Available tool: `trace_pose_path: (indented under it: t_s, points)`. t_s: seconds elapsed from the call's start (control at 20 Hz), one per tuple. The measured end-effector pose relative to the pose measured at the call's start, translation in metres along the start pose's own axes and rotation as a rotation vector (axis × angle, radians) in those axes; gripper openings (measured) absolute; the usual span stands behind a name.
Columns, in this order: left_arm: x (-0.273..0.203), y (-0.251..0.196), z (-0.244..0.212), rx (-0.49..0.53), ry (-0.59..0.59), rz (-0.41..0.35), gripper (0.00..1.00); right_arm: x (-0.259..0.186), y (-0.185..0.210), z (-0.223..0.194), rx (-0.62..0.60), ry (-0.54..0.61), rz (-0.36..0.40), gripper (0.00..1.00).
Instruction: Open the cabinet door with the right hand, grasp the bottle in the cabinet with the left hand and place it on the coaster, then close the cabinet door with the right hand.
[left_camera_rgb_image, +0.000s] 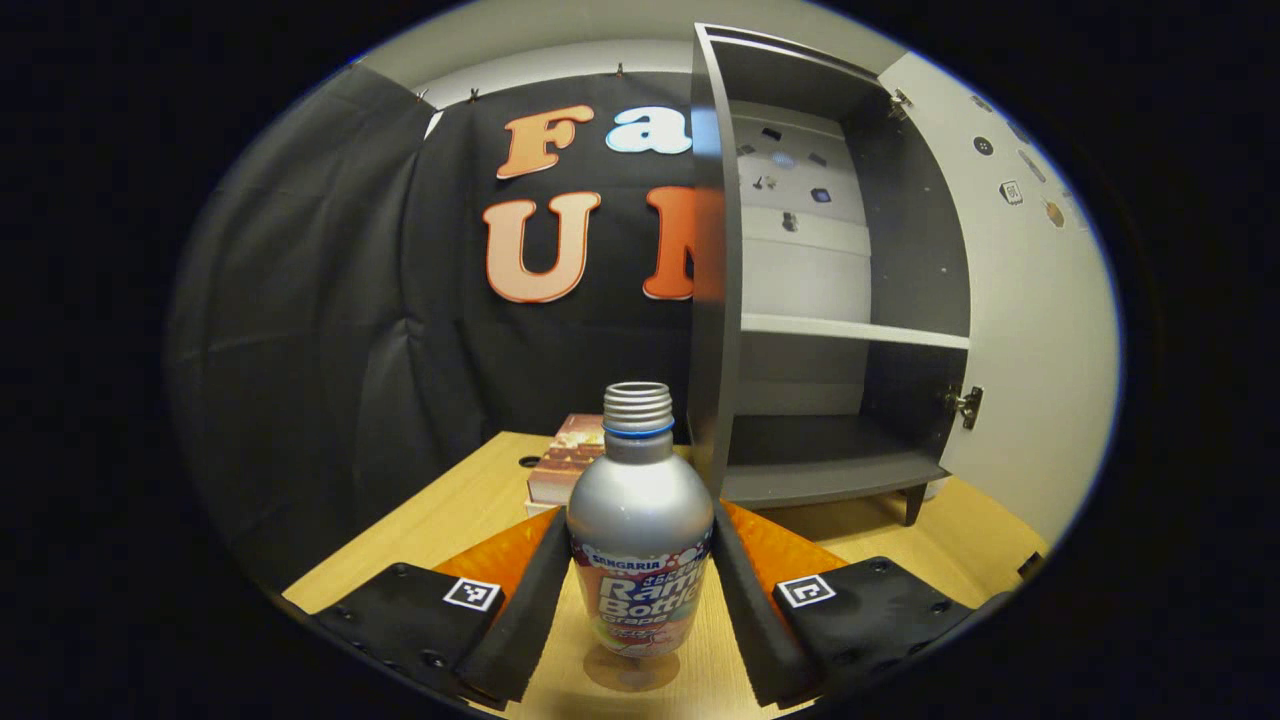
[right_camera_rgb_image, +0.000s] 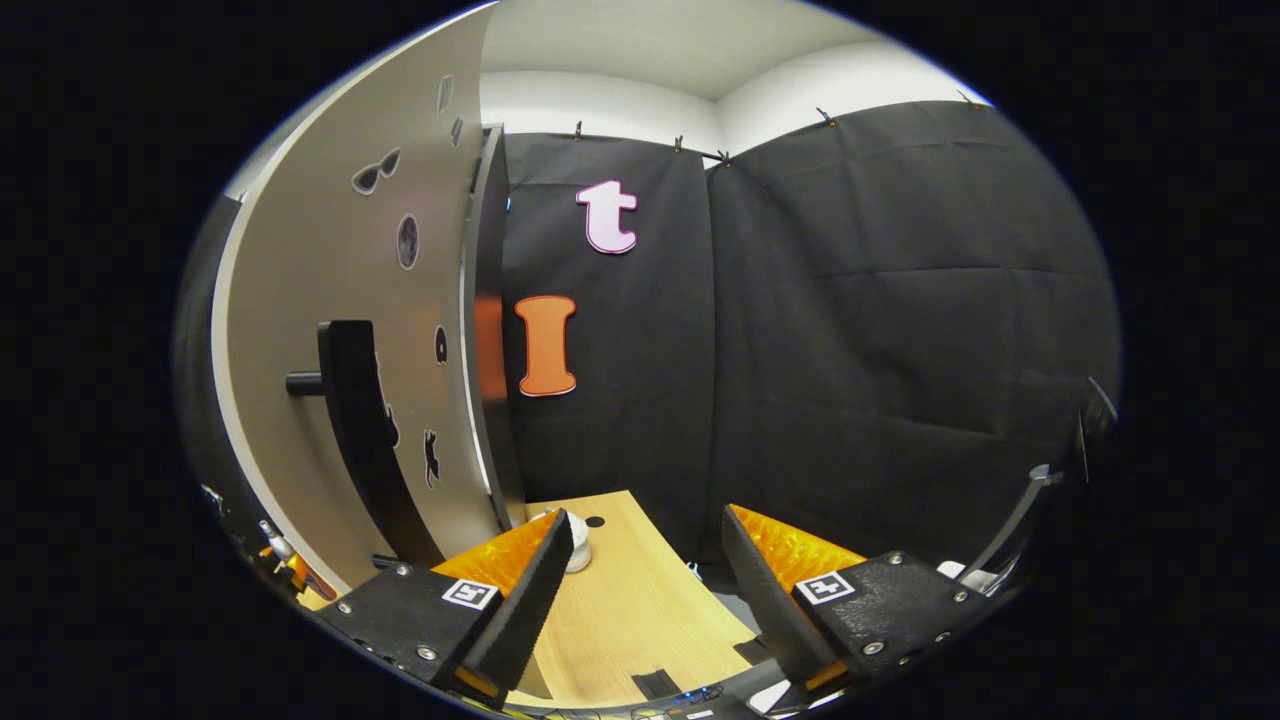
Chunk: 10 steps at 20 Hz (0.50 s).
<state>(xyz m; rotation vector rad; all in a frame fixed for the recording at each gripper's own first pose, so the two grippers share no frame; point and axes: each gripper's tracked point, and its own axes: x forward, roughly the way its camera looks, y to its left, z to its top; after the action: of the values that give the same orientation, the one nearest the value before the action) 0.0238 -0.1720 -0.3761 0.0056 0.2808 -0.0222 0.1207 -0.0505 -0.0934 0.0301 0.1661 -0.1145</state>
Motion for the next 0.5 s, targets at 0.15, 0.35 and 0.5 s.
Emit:
trace_pose_path:
  t_s: [0.15, 0.35, 0.5]
  points:
    - [0.007, 0.004, -0.025, -0.015, 0.024, 0.015, 0.86, -0.002, -0.001, 0.001, 0.0, 0.006, -0.01, 0.98]
    - [0.013, 0.003, -0.058, -0.024, 0.064, 0.025, 0.86, -0.003, -0.006, 0.002, 0.0, 0.012, -0.033, 0.98]
    - [0.013, 0.004, -0.074, 0.006, 0.07, 0.02, 0.86, -0.001, -0.008, -0.002, 0.007, 0.03, -0.046, 0.98]
